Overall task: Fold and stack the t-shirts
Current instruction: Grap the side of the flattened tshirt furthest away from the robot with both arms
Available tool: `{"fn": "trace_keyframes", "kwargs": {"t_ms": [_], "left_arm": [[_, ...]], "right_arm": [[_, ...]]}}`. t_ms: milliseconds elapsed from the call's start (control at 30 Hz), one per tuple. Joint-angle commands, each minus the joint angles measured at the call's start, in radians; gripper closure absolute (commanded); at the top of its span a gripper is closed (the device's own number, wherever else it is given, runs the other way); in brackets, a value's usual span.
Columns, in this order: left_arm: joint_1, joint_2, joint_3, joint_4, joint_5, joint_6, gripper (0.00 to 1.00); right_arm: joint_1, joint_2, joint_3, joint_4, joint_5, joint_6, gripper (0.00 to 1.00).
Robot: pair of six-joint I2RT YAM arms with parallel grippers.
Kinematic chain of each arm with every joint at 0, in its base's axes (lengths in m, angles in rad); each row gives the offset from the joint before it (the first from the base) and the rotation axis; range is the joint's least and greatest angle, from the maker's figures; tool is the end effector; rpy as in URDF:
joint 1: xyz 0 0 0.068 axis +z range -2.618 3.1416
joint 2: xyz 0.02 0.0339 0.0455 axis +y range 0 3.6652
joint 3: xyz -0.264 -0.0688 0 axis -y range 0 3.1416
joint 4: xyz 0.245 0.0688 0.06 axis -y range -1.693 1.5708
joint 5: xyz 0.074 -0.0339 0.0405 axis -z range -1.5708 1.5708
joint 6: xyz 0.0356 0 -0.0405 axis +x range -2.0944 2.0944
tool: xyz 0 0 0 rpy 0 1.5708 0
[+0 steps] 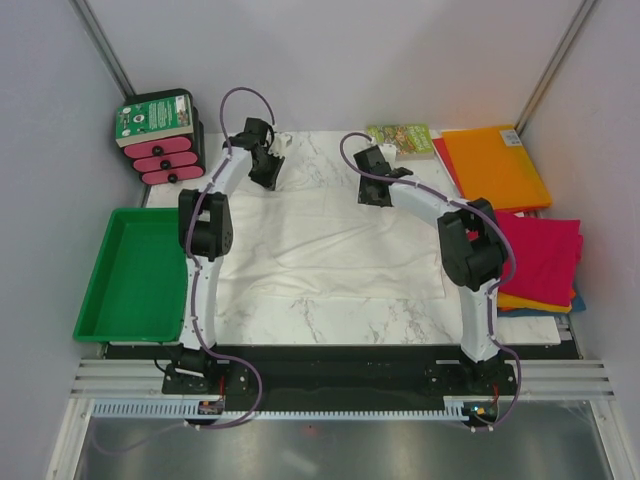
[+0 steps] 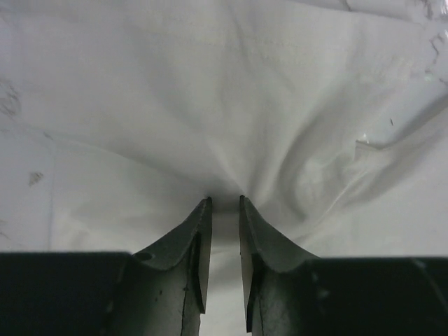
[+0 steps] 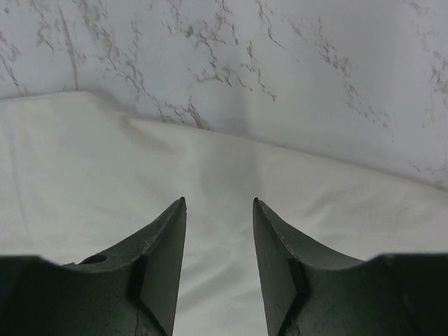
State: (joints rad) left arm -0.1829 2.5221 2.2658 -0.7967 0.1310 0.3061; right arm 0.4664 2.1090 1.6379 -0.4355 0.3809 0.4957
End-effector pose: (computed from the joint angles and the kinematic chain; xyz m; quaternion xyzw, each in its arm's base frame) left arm 0.5314 -0.1030 0.1677 0.2498 0.9319 -0.0474 0.2589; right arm 0.4229 0.1981 0.1982 0.0753 0.9273 -0.0105 0.3666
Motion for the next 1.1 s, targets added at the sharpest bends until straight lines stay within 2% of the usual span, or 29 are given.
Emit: {"fn": "trace_keyframes", "kwargs": {"t_ms": [0,33,133,400,533,700,867,1067], "left_arm": [[0.074,-0.231,-0.266,0.075,0.119,-0.131,0.71],[0.076,-0.341,-0.328,0.161,0.119,-0.139,0.71],[0.077,-0.519,-0.535,0.269,0.122,-0.142,0.71],[0.079,-0.805,-0.929,0.383,0.075,-0.121,0.69],[0.079,-0.838,-0.996,0.320,0.053,-0.090,0.69],[0.077,-0.885,-1.097,0.203,0.131,-0.047,0.70],[0.072,-0.847,-1.120,0.039,0.130,0.010,0.73],[0.069,-0.818,-1.155,-0.067,0.099,0.074,0.77]], "right_arm": [[0.006,-0.133,-0.134,0.079,-0.013,0.023,0.50],[0.009,-0.150,-0.162,0.104,-0.017,0.033,0.50],[0.026,-0.198,-0.259,0.129,-0.022,0.056,0.50],[0.080,-0.310,-0.483,0.193,-0.002,0.110,0.50],[0.100,-0.356,-0.516,0.189,-0.008,0.119,0.50],[0.144,-0.382,-0.555,0.181,-0.013,0.130,0.51],[0.144,-0.328,-0.576,0.152,-0.054,0.162,0.51],[0.144,-0.322,-0.650,0.150,-0.065,0.202,0.52]]}}
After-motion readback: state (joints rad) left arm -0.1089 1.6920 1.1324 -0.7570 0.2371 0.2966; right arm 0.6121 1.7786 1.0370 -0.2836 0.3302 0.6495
